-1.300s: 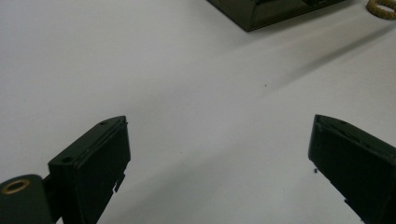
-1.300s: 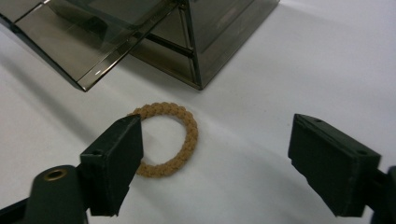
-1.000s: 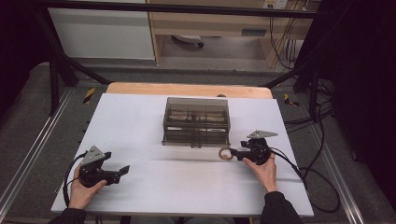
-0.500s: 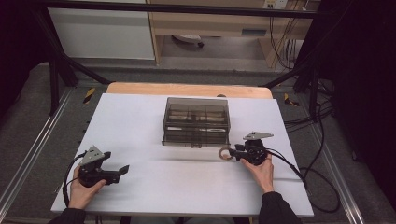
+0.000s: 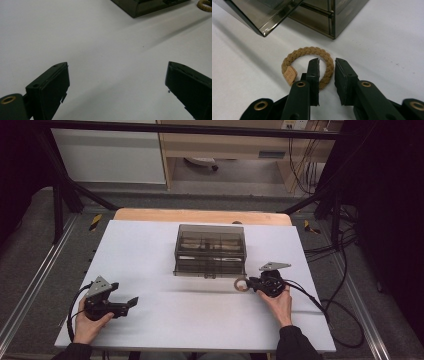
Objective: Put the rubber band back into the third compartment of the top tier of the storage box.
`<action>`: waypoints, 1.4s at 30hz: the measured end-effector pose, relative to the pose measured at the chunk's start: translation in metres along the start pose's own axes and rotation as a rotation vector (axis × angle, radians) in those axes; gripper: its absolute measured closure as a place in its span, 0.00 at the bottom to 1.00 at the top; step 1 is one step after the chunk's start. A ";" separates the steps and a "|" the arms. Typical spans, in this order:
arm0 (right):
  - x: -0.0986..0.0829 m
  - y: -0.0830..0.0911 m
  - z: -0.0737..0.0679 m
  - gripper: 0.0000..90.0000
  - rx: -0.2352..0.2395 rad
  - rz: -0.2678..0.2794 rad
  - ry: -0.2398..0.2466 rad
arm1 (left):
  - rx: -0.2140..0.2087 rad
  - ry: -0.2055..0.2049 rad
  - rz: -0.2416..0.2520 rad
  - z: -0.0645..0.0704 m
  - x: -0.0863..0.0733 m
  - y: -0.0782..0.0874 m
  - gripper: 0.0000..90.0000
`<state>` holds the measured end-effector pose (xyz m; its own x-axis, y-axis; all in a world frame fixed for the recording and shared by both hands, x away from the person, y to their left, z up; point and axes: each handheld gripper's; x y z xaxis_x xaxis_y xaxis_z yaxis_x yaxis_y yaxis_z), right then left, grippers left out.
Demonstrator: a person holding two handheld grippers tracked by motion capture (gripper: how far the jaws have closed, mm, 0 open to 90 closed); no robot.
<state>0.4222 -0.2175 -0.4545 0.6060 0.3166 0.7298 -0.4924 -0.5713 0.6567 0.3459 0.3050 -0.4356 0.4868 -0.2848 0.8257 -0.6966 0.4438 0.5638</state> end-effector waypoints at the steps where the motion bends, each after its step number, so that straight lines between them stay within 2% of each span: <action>1: 0.000 0.000 0.000 0.84 0.002 0.000 0.001 | 0.000 0.000 0.000 0.000 0.000 0.000 0.06; 14: 0.000 0.000 -0.001 0.93 0.010 -0.007 -0.010 | 0.001 0.000 0.002 0.000 0.000 0.000 0.05; 29: 0.001 0.006 -0.002 0.96 0.022 0.004 -0.024 | 0.003 0.000 0.003 0.000 0.000 0.000 0.06; 42: 0.003 0.014 -0.007 0.96 0.020 0.003 -0.002 | 0.000 -0.001 0.003 0.001 0.000 0.000 0.05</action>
<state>0.4133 -0.2191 -0.4419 0.6058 0.3131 0.7314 -0.4819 -0.5871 0.6505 0.3455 0.3046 -0.4356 0.4844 -0.2839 0.8275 -0.6982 0.4444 0.5612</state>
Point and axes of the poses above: each handheld gripper's, and its own axes: y roughly backward along the jaws, x roughly out of its top, z roughly to its right, and after that the axes turned 4 degrees about x, right-handed
